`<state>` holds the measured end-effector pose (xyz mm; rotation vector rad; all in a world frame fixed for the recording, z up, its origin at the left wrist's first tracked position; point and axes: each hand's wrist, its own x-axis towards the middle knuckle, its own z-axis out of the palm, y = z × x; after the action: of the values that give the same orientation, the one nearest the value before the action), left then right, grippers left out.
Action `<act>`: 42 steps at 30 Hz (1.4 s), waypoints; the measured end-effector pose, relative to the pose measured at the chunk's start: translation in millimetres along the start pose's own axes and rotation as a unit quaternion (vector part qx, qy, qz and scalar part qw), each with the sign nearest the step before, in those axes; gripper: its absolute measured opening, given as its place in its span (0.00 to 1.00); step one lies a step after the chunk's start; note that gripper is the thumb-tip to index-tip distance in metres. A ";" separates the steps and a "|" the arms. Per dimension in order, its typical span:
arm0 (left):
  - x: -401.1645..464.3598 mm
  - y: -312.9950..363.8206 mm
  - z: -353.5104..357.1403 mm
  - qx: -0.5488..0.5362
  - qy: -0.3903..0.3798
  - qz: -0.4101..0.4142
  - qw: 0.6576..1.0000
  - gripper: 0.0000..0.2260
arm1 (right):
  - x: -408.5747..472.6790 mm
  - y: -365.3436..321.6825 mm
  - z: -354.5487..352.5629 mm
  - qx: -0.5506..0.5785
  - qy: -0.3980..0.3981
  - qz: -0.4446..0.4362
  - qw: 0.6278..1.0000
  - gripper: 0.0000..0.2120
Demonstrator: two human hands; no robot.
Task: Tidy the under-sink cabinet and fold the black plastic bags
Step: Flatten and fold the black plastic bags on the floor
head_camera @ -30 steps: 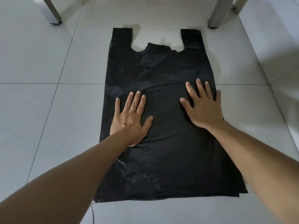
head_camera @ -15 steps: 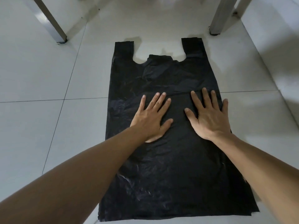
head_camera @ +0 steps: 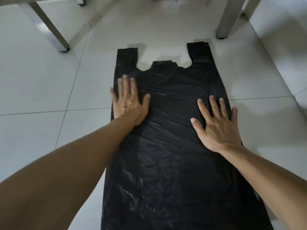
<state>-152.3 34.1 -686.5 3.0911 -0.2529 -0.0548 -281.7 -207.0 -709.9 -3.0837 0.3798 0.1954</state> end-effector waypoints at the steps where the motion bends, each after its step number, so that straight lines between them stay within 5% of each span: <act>1: -2.6 9.1 1.2 -0.003 0.001 0.057 0.998 0.34 | -0.6 0.0 0.0 0.000 0.000 0.000 1.000 0.34; 5: -4.6 13.8 19.0 -0.018 -0.056 0.082 0.995 0.34 | 1.0 -0.2 -1.1 -0.006 -0.005 -0.005 1.000 0.35; 10: -4.4 11.5 27.8 0.011 -0.031 0.081 0.996 0.34 | 4.1 -10.3 -10.3 -0.006 -0.006 0.012 1.000 0.35; 13: -4.0 12.1 28.7 0.008 -0.034 0.082 0.996 0.34 | 28.5 -42.0 -24.4 -0.005 0.047 -0.063 0.997 0.31; 17: -4.7 11.0 27.1 0.003 -0.027 0.086 0.996 0.31 | 79.0 -85.6 -29.9 0.024 0.020 -0.174 0.984 0.28; 27: -4.3 11.4 28.4 0.012 -0.035 0.079 0.996 0.31 | 134.9 -2.7 -25.3 0.027 0.002 -0.018 0.999 0.34; 42: 85.7 -16.4 9.3 -0.009 -0.074 0.054 0.996 0.37 | 142.8 -2.5 -19.2 -0.016 0.011 -0.008 1.000 0.36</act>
<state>-65.4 36.0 -699.3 3.0526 -0.4206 -0.2821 -141.4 -239.6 -709.0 -3.1213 0.3553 0.1673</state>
